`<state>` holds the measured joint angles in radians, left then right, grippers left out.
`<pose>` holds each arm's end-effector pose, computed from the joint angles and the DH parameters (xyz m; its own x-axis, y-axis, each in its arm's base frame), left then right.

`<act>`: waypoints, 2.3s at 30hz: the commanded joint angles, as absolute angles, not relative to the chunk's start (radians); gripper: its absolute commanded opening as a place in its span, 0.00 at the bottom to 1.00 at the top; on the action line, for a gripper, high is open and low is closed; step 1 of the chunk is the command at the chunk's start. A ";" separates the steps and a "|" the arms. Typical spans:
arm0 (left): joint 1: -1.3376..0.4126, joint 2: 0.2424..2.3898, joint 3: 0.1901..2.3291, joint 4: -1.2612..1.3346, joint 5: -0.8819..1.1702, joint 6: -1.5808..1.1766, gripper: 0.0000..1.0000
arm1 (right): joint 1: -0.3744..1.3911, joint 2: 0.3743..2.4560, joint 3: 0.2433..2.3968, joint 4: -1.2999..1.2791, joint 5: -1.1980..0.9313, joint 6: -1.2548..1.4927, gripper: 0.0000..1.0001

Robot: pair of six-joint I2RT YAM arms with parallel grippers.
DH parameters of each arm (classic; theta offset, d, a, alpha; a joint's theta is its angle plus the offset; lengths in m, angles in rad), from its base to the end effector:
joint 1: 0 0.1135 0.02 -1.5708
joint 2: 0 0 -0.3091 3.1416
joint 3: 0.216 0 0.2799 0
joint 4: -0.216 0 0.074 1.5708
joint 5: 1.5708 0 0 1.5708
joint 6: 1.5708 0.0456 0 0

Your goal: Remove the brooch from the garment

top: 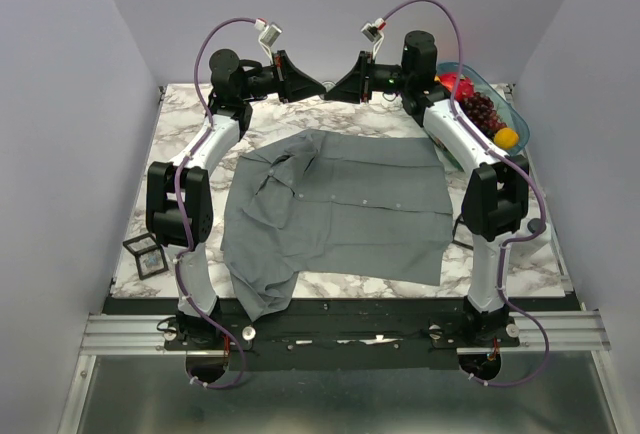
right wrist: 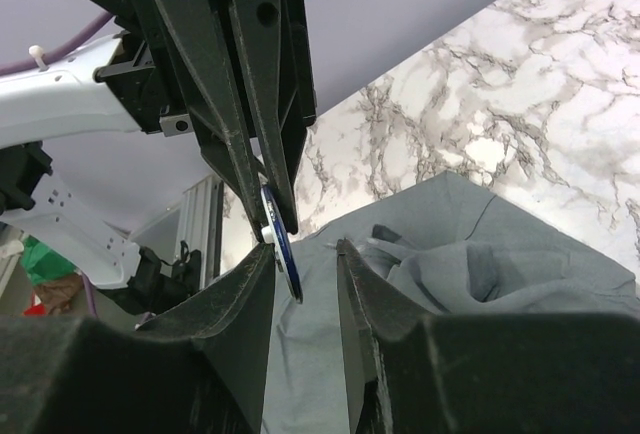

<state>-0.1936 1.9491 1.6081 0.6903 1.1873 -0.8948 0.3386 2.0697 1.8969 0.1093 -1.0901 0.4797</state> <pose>0.4800 -0.1372 0.3970 -0.5131 -0.1968 -0.8355 0.8420 0.0735 -0.5344 0.4982 0.2183 0.3910 -0.5092 0.0469 -0.8594 -0.8491 0.1359 0.5105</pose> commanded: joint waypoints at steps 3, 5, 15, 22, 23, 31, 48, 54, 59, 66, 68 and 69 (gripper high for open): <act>-0.221 1.930 1.632 0.749 1.276 -0.897 0.00 | 0.327 2.100 1.928 0.041 -0.937 0.479 0.37; -0.224 1.930 1.632 0.738 1.285 -0.887 0.00 | 0.324 2.103 1.933 0.035 -0.928 0.483 0.37; -0.245 1.928 1.675 0.637 1.321 -0.789 0.00 | 0.313 2.121 1.956 0.014 -0.885 0.502 0.37; -0.245 1.919 1.672 0.555 1.305 -0.721 0.00 | 0.295 2.114 1.951 0.003 -0.839 0.514 0.37; -0.244 1.916 1.672 0.546 1.301 -0.713 0.00 | 0.293 2.112 1.948 0.003 -0.836 0.514 0.36; -0.236 1.921 1.672 0.497 1.273 -0.681 0.00 | 0.270 2.091 1.921 0.003 -0.844 0.509 0.36; -0.219 1.963 1.692 0.512 1.243 -0.704 0.00 | 0.275 2.074 1.997 0.202 -1.272 0.445 0.63; -0.209 1.991 1.698 0.615 1.255 -0.797 0.00 | 0.273 2.043 1.968 0.207 -1.305 0.436 0.66; -0.209 2.002 1.707 0.669 1.267 -0.847 0.00 | 0.270 2.019 1.916 0.094 -1.169 0.325 0.56; -0.210 2.000 1.707 0.664 1.279 -0.841 0.00 | 0.273 2.065 1.939 0.069 -1.158 0.322 0.52; -0.210 1.996 1.703 0.658 1.281 -0.835 0.00 | 0.275 2.066 1.939 0.068 -1.169 0.325 0.51; -0.210 1.994 1.701 0.655 1.281 -0.834 0.00 | 0.276 2.066 1.936 0.066 -1.173 0.325 0.49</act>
